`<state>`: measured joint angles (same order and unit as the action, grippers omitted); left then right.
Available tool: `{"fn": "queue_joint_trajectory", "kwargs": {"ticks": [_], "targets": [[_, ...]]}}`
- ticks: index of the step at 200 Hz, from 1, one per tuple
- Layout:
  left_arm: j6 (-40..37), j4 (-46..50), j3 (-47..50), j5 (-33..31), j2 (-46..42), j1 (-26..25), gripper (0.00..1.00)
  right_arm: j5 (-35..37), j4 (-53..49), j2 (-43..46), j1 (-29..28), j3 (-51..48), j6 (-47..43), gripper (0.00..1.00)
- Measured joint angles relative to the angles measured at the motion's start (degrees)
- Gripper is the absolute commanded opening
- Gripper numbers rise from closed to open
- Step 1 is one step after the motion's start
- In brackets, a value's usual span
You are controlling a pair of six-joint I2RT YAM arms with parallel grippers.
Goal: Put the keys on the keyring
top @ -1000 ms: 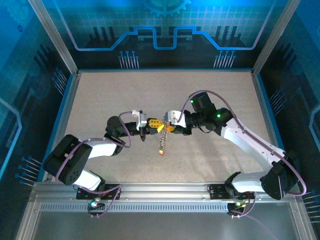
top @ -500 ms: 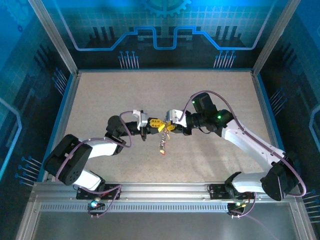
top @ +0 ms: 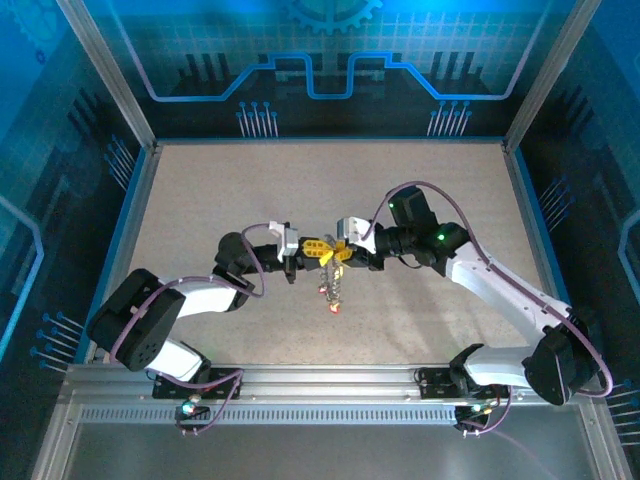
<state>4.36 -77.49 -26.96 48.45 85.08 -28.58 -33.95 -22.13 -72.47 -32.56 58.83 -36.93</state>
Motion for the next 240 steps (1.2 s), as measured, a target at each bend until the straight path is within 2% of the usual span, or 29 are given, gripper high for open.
{"fn": "queue_joint_trajectory", "kwargs": {"ticks": [21,71,91,126,146,159,198,240], "targets": [[0.0,0.0,-0.3,0.0,0.0,-0.1,0.0,-0.8,1.0,0.5,0.4,-0.7,0.9,0.18],[-0.3,0.0,-0.5,-0.4,0.0,-0.2,0.0,-2.2,1.2,0.6,1.1,-0.9,2.1,0.01],[-0.6,0.0,-0.5,-0.6,0.0,-0.2,0.0,-2.1,1.2,0.6,1.1,-0.9,1.7,0.0],[-1.6,0.0,-0.5,-1.2,0.2,-0.2,0.11,-1.0,0.9,0.6,1.0,-0.7,0.9,0.0],[-1.9,-0.3,-0.5,-1.5,1.0,-0.2,0.31,0.7,-0.8,0.6,0.3,-0.2,0.2,0.0],[-2.2,-0.4,-0.5,-2.0,1.6,-0.2,0.35,1.9,-2.2,0.5,0.0,0.3,-0.3,0.0],[-1.7,-0.4,-0.5,-2.1,2.5,-0.2,0.29,7.7,-7.6,-0.7,-1.4,4.0,-2.1,0.0],[-1.3,-0.6,-0.7,-1.9,4.3,-0.2,0.27,13.9,-11.5,-2.2,-3.1,6.8,-3.0,0.0]]}}
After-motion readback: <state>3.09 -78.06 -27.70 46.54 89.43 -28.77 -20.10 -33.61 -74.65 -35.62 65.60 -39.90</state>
